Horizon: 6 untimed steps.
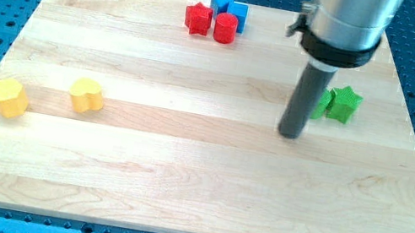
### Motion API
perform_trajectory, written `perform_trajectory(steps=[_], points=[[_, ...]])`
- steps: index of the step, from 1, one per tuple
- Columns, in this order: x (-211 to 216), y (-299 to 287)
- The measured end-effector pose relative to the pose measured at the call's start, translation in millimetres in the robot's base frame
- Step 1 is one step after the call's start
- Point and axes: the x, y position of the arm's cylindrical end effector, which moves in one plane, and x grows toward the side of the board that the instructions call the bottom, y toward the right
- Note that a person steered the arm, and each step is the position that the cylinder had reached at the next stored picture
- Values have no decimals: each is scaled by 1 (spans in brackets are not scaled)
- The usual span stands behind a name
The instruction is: Separate the blue blocks
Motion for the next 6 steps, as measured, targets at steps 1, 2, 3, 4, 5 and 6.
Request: perform_trajectory(steps=[1, 2, 3, 4, 5, 6], points=[[-53, -25], [-143, -16], [-197, -32], [-202, -59], [-213, -74], [-228, -57]])
